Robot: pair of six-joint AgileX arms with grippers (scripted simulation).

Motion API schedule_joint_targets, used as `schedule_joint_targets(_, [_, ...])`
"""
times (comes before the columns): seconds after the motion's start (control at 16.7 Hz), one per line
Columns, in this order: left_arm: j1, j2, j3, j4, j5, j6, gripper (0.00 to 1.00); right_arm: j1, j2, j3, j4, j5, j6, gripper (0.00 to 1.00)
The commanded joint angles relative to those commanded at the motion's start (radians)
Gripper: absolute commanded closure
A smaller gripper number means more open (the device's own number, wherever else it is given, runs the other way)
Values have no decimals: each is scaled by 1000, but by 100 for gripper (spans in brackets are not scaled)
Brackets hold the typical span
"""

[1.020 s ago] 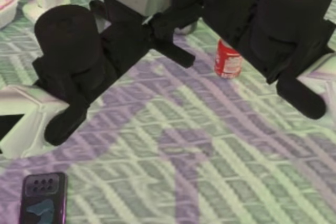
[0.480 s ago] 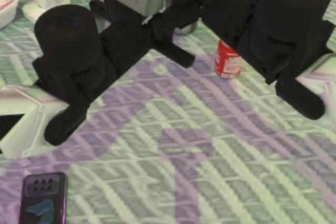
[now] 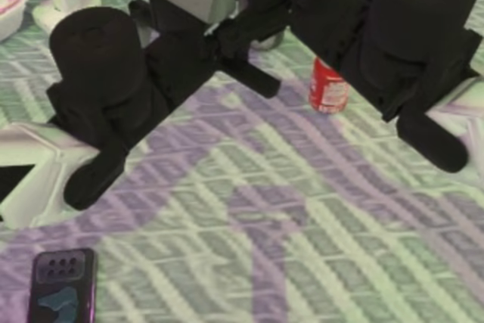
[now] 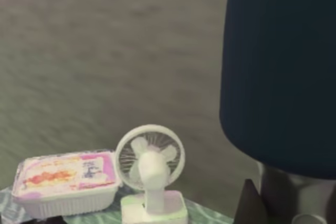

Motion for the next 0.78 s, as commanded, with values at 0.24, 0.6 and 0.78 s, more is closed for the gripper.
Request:
schedule_joint_targets(0.24, [0,0,0,0,0,0,62,0,0,0,0,0,0,100])
schedule_joint_targets(0.6, [0,0,0,0,0,0,17,0,0,0,0,0,0,100])
schedule_joint_targets(0.78, [0,0,0,0,0,0,0,0,0,0,0,0,0,100])
